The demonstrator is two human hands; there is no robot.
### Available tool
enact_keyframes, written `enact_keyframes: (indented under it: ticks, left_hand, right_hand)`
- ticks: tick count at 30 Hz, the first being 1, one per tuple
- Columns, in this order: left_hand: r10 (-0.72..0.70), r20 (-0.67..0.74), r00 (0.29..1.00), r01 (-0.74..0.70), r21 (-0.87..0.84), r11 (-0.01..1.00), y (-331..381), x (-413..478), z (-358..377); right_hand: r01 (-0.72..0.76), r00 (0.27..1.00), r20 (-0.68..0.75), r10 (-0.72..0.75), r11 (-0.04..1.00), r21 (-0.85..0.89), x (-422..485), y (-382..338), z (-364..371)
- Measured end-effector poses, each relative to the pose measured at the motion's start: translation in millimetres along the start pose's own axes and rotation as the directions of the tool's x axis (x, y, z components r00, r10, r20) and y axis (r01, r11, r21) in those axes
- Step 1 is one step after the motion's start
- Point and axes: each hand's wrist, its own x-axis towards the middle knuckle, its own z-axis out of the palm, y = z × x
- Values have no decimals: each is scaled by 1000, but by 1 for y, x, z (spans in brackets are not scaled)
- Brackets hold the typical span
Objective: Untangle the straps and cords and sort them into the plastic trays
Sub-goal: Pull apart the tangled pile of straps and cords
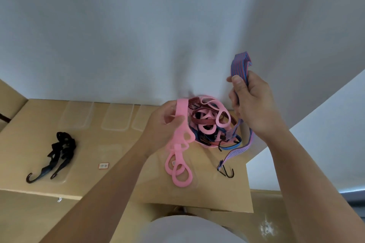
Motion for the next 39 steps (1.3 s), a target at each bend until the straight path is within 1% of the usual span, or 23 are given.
enact_keyframes:
  ticks: [5, 8, 10, 12, 15, 19, 23, 27, 29, 32, 35, 37, 39]
  left_hand:
    - [-88, -181, 980, 94, 28, 995, -10, -24, -15]
    - [-122, -282, 952, 142, 52, 988, -12, -36, -23]
    - [-125, -343, 931, 171, 105, 980, -14, -44, -28]
    - [-146, -388, 910, 218, 147, 965, -18, -50, -36]
    - [-194, -426, 883, 272, 129, 954, -26, -58, -47]
    - [-277, -414, 867, 343, 92, 935, -38, -59, -59]
    - [-405, -384, 830, 447, 24, 894, -58, -50, -73]
    - [-544, -273, 793, 556, -39, 830, -83, -41, -85]
    - [-574, -210, 791, 576, -56, 815, -100, -36, -93]
    - [-610, -171, 774, 605, -86, 791, -125, -28, -104]
    - [-639, -166, 751, 625, -132, 769, -144, -21, -110]
    - [-630, -207, 749, 629, -80, 773, -156, -14, -115]
    - [-607, -280, 744, 633, 4, 774, -166, -10, -117]
  right_hand:
    - [37, 997, 68, -39, 999, 30, -8, -11, -9]
    - [77, 991, 111, -81, 996, 39, -12, -18, -12]
    - [90, 986, 137, -97, 995, 53, -16, -22, -13]
    - [97, 981, 163, -108, 993, 74, -19, -24, -12]
    - [121, 972, 194, -133, 990, 75, -23, -26, -10]
    - [132, 968, 203, -145, 988, 76, -29, -32, -3]
    - [147, 964, 216, -157, 987, 64, -32, -46, 7]
    - [158, 972, 174, -160, 987, 29, -33, -65, 20]
    - [159, 976, 149, -160, 987, 17, -33, -74, 28]
    - [138, 984, 112, -142, 990, 42, -34, -84, 43]
    - [121, 989, 80, -125, 991, 53, -35, -91, 57]
    - [108, 992, 58, -113, 991, 77, -35, -95, 68]
    - [100, 993, 48, -105, 990, 96, -37, -99, 75]
